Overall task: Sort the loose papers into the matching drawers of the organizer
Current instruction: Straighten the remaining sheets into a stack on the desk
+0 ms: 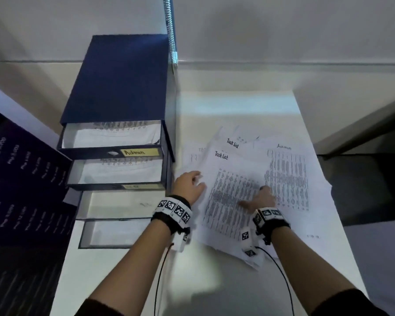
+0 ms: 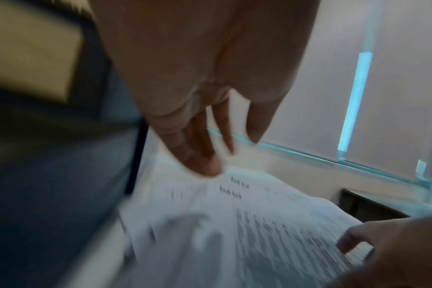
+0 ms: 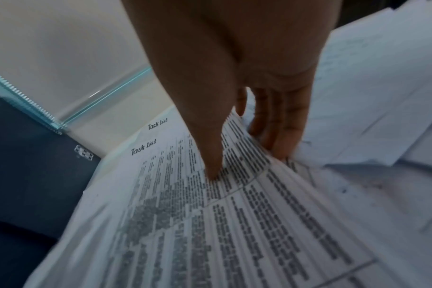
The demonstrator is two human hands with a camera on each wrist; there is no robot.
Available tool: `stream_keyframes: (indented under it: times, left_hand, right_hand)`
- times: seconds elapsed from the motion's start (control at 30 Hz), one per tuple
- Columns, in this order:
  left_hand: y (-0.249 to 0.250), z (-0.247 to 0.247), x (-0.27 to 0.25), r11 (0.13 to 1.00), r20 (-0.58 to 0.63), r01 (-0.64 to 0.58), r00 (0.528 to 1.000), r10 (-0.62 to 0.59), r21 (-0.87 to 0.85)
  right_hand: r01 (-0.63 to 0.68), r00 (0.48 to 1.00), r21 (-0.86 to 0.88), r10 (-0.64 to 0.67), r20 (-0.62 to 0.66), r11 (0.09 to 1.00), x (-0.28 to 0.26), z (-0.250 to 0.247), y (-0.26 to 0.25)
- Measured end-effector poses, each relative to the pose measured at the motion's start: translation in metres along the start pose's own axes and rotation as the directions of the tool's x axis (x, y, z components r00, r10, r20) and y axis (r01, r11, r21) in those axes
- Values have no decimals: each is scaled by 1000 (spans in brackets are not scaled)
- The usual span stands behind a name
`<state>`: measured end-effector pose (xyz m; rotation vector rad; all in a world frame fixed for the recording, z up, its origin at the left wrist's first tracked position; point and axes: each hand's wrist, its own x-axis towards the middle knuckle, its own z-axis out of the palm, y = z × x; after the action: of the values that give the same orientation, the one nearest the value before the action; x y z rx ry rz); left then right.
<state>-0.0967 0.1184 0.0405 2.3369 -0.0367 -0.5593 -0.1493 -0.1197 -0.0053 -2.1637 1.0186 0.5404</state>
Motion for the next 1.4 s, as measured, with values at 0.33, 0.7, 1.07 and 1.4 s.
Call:
stream_keyframes:
  times: [0.33, 0.7, 1.07, 1.4]
  left_hand:
    - [-27, 62, 32, 954, -198, 300, 933, -299, -26]
    - [-20, 83, 27, 948, -200, 142, 958, -203, -284]
    - [-5, 88, 15, 975, 330, 36, 943, 39, -218]
    - [5, 115, 20, 992, -119, 120, 985, -124, -37]
  right_hand:
    - [242, 920, 227, -298, 256, 943, 15, -32, 23]
    - [104, 992, 121, -111, 52, 987, 42, -45, 55]
    - [175, 981, 219, -189, 45, 960, 46, -62, 89]
    - [202, 978, 186, -207, 9, 962, 25, -61, 93]
